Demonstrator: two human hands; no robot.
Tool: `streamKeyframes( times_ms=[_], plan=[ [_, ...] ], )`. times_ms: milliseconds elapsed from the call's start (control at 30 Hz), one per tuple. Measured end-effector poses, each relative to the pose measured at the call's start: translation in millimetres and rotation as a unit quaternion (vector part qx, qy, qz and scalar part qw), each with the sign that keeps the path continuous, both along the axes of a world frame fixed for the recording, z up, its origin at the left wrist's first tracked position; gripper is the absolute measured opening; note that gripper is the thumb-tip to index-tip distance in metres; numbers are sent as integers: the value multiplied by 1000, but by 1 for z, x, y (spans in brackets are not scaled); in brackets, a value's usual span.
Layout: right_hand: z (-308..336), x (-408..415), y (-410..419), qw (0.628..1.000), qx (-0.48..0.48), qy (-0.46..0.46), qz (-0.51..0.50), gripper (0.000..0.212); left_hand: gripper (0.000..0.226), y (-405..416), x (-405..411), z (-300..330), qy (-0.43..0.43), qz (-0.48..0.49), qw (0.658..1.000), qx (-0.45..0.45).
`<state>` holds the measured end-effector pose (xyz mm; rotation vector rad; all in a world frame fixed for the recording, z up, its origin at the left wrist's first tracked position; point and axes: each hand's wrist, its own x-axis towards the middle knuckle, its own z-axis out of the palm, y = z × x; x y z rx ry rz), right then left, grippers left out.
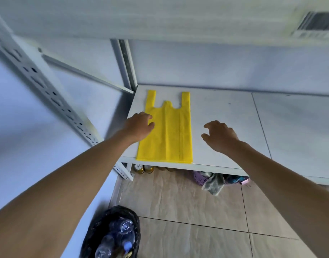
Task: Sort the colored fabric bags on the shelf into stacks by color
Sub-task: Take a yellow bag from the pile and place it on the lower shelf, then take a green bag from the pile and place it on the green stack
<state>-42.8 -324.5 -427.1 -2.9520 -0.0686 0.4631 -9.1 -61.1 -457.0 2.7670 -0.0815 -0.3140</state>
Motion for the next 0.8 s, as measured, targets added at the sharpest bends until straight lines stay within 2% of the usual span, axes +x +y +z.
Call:
streamKeyframes(
  times_ms=[300,567,667,800],
  plan=[
    [183,-90,2,998,-19,-29,60,45,40,-35,-100,213,-53,-128,988,62],
    [356,-97,5,990,41,-120,69,41,32,-15,-120,397,-121,-86,989,-4],
    [401,-79,10,987,49,-137,63,37,33,4,-105,440,-130,-55,990,-4],
    [428,-45,22,986,80,-139,48,36,31,36,-73,470,-136,-22,990,8]
  ],
)
